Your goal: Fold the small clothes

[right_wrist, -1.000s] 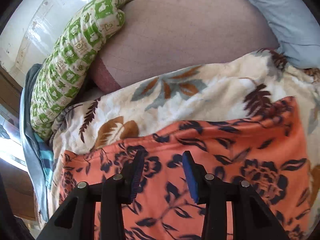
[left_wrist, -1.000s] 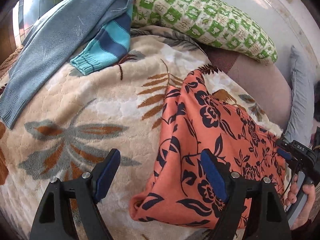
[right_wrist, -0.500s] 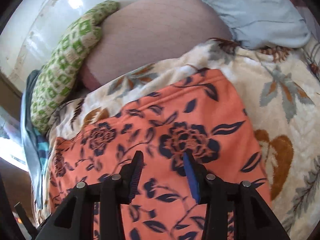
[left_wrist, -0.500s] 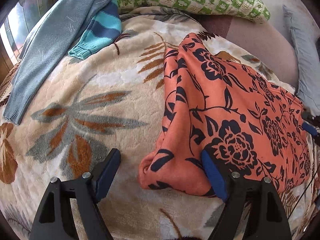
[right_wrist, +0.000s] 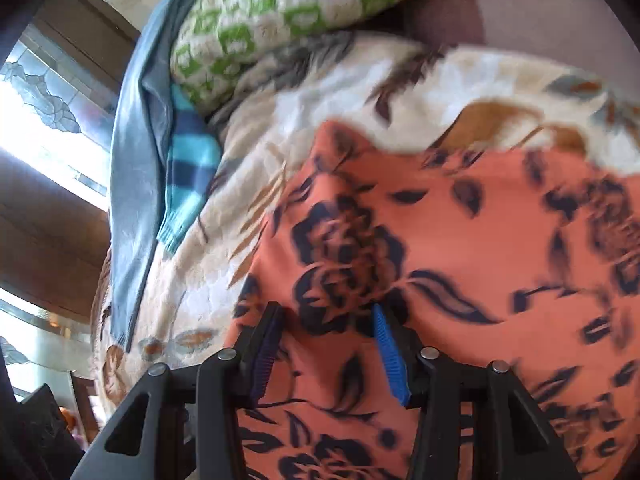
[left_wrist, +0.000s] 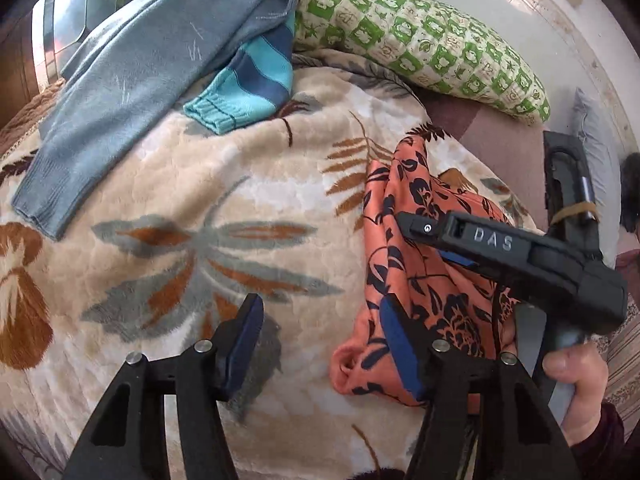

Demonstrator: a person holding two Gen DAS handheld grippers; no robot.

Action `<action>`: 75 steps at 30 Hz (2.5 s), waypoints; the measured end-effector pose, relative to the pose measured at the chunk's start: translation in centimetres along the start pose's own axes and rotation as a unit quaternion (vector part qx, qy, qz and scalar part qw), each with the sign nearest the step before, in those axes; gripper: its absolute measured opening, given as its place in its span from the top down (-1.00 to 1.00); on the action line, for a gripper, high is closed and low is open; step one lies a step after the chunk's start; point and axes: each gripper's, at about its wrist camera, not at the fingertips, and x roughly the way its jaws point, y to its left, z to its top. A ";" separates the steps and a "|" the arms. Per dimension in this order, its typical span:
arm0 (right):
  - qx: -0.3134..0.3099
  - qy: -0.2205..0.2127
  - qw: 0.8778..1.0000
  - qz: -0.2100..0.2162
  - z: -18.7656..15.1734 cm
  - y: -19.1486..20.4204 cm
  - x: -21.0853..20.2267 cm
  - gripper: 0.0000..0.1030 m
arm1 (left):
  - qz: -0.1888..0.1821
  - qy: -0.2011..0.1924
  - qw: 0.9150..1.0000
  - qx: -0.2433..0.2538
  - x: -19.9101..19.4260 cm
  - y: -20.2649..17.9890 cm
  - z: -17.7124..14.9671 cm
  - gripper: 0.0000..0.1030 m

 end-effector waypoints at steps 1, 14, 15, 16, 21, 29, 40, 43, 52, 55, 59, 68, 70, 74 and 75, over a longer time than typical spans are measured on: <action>-0.033 -0.003 0.999 0.011 -0.2 1.0 -0.4 -0.08 | 0.006 -0.002 1.000 0.005 0.1 -0.2 0.1 -0.20; 0.242 -0.185 0.939 -0.160 -0.9 -24.4 -16.6 -0.06 | 0.061 -0.006 0.988 0.140 2.5 -6.6 -1.5 -0.32; 0.259 -0.175 0.933 -0.179 -1.1 -26.9 -17.1 -0.06 | 0.075 0.012 0.986 0.149 3.4 -6.8 -1.9 -0.32; 0.279 -0.154 0.928 -0.194 -1.2 -29.6 -17.0 -0.06 | 0.080 0.018 0.985 0.151 4.0 -6.9 -2.2 -0.33; 0.347 -0.162 0.912 -0.147 -3.3 -36.6 -17.4 -0.05 | 0.098 0.014 0.986 0.136 4.5 -6.6 -1.6 -0.61; 0.264 -0.208 0.930 -0.151 -5.8 -29.7 -20.5 -0.05 | 0.107 -0.028 0.980 0.164 3.1 -8.4 -1.8 -0.60; 0.188 -0.158 0.949 -0.198 -15.4 -22.6 -21.5 -0.10 | 0.108 -0.070 0.980 0.155 0.6 -9.3 -2.6 -0.60; 0.187 -0.178 0.946 -0.196 -17.5 -21.1 -23.0 -0.12 | 0.111 -0.082 0.978 0.158 0.2 -9.8 -2.9 -0.60; 0.218 -0.097 0.949 -0.208 -17.6 -22.5 -19.0 -0.36 | 0.129 -0.091 0.973 0.170 0.5 -11.1 -3.5 -0.60; 0.225 -0.122 0.947 -0.196 -17.4 -22.4 -20.1 -0.36 | 0.138 -0.097 0.970 0.173 0.9 -11.3 -3.3 -0.60; 0.227 -0.177 0.942 -0.170 -16.5 -22.4 -22.2 -0.36 | 0.146 -0.098 0.969 0.171 1.5 -11.5 -2.7 -0.60; 0.161 -0.175 0.962 -0.133 -15.2 -19.5 -19.8 -0.01 | 0.150 -0.106 0.968 0.172 1.7 -11.8 -2.3 -0.60; 0.140 -0.171 0.967 -0.129 -15.0 -18.4 -19.3 0.02 | 0.149 -0.107 0.967 0.174 1.5 -11.8 -2.4 -0.60; 0.109 -0.161 0.973 -0.124 -15.1 -16.6 -18.3 0.02 | 0.149 -0.110 0.967 0.174 1.3 -11.8 -2.4 -0.60; 0.105 -0.156 0.974 -0.122 -15.2 -16.4 -18.0 0.02 | 0.148 -0.110 0.967 0.173 1.2 -11.8 -2.4 -0.60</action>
